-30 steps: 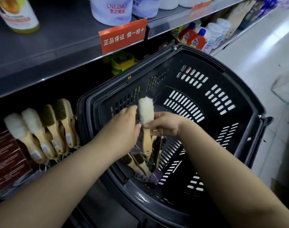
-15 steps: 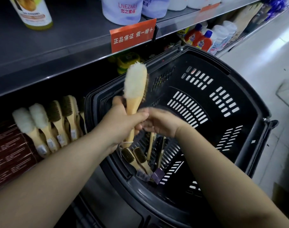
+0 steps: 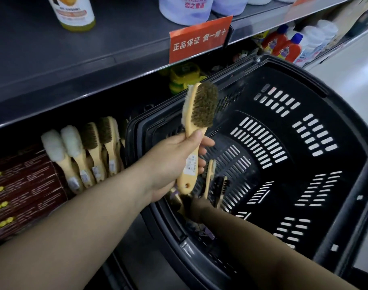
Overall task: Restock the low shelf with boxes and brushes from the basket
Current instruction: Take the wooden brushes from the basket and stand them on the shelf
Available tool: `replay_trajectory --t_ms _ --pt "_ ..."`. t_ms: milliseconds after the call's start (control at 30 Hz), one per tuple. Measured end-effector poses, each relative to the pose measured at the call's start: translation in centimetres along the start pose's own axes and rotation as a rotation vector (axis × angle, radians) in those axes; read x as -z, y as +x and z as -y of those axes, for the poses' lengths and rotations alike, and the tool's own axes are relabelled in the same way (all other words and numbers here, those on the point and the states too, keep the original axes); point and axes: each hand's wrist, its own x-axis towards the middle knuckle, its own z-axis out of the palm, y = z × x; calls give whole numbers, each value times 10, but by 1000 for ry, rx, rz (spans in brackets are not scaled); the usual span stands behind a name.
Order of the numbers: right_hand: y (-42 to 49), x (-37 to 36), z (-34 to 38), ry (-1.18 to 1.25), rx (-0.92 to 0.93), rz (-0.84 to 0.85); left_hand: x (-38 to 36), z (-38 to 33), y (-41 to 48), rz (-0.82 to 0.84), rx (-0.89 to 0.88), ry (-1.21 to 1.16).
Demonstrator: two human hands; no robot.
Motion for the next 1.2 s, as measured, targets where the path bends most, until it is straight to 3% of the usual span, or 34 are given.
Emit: replay_trajectory --t_ms 133,333,400,500,600,800,900,1000,1200 --pt "-2 5 0 276 -59 -76 1 -1 0 21 38 -100" --pt "-29 19 13 175 119 75 3 1 -2 -30 48 -110" --pt "-43 41 19 403 190 -5 3 1 -1 -43 53 -123" --pt "-78 91 25 944 381 -167 0 2 0 -48 32 -140" --pt "-122 139 23 1532 631 -136 0 4 2 -85 -12 -89" --pt "-167 158 8 1838 691 -161 2 8 4 -199 -59 12" --pt "-168 156 11 1840 694 -69 0 8 3 -185 -66 -12" --pt "-170 154 16 1750 694 -93 0 8 -1 -102 -34 -44" --pt "-177 154 23 1456 618 -535 2 11 -4 21 3 -29"
